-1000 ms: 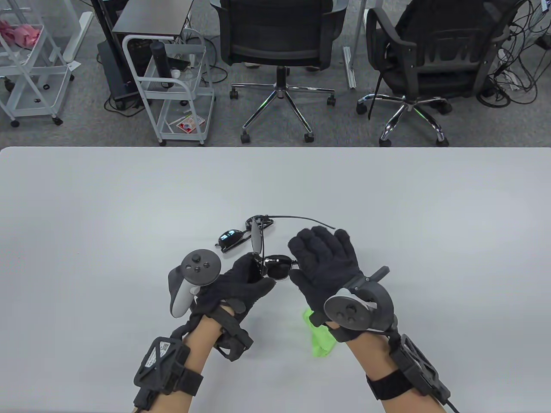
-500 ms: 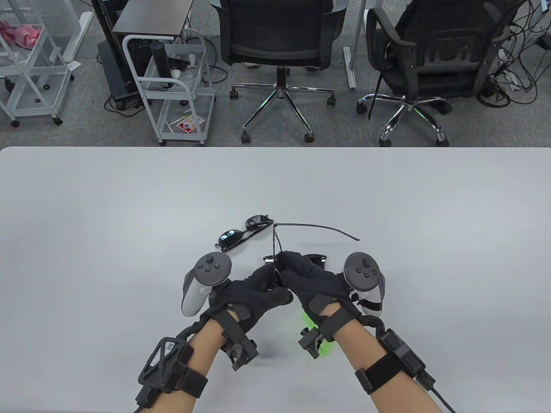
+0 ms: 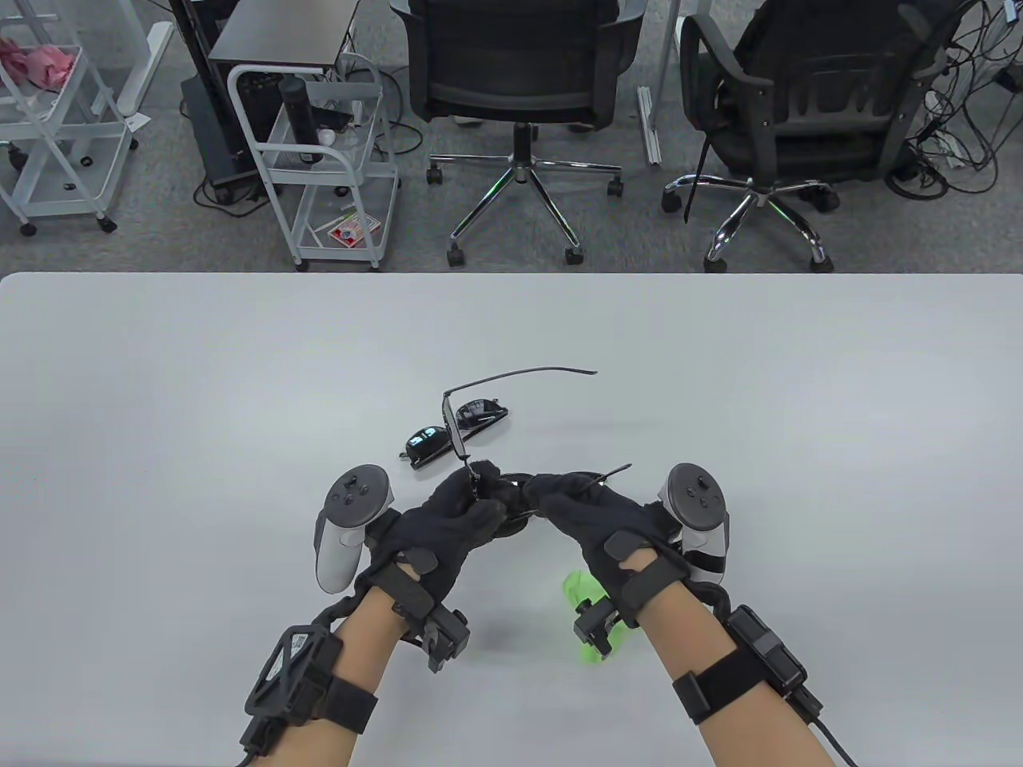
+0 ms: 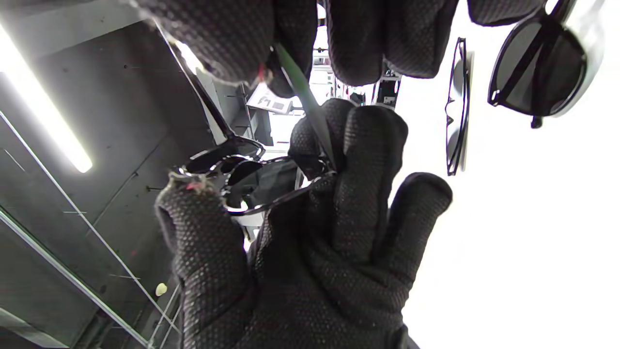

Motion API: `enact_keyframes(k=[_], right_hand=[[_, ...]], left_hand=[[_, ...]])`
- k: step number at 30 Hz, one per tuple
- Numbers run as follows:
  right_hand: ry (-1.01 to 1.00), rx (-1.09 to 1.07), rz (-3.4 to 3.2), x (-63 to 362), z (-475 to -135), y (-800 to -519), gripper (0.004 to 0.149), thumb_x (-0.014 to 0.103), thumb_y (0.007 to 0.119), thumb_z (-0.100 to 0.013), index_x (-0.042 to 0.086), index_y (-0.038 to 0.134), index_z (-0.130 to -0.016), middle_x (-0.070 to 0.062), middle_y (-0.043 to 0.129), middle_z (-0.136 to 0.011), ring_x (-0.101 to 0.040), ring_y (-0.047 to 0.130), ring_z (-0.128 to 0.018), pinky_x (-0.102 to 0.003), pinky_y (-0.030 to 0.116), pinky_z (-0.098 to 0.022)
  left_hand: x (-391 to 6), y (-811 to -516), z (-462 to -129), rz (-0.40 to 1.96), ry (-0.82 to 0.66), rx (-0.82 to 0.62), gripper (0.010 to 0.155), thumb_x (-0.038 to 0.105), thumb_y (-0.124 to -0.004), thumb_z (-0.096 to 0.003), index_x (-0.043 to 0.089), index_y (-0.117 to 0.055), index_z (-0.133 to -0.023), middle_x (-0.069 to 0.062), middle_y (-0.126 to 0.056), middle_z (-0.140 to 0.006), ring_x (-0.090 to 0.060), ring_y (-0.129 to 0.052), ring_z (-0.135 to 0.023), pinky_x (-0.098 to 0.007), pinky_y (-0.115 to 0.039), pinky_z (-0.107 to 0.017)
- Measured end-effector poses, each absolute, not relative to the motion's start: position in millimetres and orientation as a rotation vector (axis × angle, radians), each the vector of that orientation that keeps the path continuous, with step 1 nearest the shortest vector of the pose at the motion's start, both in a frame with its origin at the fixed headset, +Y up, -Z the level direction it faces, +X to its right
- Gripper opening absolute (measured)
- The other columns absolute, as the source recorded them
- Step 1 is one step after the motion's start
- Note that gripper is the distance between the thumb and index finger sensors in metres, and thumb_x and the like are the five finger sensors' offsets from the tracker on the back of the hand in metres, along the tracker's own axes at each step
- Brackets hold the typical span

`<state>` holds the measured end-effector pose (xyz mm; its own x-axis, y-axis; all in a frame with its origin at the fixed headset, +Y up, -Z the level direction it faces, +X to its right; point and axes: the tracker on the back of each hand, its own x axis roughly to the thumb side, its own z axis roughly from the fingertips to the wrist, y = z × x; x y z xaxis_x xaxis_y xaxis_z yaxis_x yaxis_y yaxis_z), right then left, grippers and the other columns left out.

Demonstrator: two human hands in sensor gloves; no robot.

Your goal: Dust sunglasses

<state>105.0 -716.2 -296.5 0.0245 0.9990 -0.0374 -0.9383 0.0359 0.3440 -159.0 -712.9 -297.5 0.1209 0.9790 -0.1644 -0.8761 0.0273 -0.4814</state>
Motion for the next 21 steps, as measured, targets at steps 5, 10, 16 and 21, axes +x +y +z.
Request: enact_keyframes(k=[5, 10, 16, 21], right_hand=[[0.303, 0.271, 1.526, 104.7, -297.1, -715.1, 0.044, 0.039, 0.08, -0.05, 0.016, 0.081, -0.087, -0.017, 0.076, -0.1, -0.046, 0.079, -0.087, -0.067, 0.059, -0.061], [0.338, 0.248, 1.575, 107.8, -296.0, -715.5, 0.055, 0.039, 0.082, -0.049, 0.008, 0.076, -0.094, -0.02, 0.078, -0.098, -0.048, 0.08, -0.084, -0.068, 0.059, -0.059], [0.525, 0.435, 2.023, 103.7, -298.6, -705.9, 0.056, 0.037, 0.087, -0.046, 0.001, 0.084, -0.088, -0.026, 0.086, -0.09, -0.052, 0.086, -0.076, -0.069, 0.062, -0.054], [0.599, 0.915, 2.774, 80.5, -288.2, -686.7, 0.043, 0.035, 0.092, -0.042, 0.014, 0.092, -0.079, -0.013, 0.095, -0.085, -0.04, 0.095, -0.072, -0.064, 0.068, -0.057]], left_hand=[[-160.7, -712.8, -298.0, 1.478, -0.231, -0.534, 0.094, 0.073, -0.076, -0.0312, 0.028, -0.043, -0.106, 0.009, -0.068, -0.106, -0.011, -0.097, -0.094, -0.042, -0.071, -0.076], [-163.0, -709.5, -298.5, 1.402, -0.236, -0.492, 0.094, 0.073, -0.076, -0.0314, 0.029, -0.042, -0.106, 0.01, -0.067, -0.107, -0.01, -0.096, -0.094, -0.044, -0.069, -0.076], [-178.2, -710.8, -301.9, 1.36, -0.124, -0.416, 0.093, 0.073, -0.076, -0.0327, 0.031, -0.04, -0.107, 0.011, -0.064, -0.109, -0.011, -0.092, -0.097, -0.046, -0.065, -0.077], [-189.8, -714.3, -305.1, 1.318, -0.062, -0.38, 0.093, 0.072, -0.076, -0.0329, 0.03, -0.04, -0.107, 0.011, -0.064, -0.108, -0.012, -0.092, -0.096, -0.046, -0.066, -0.076]])
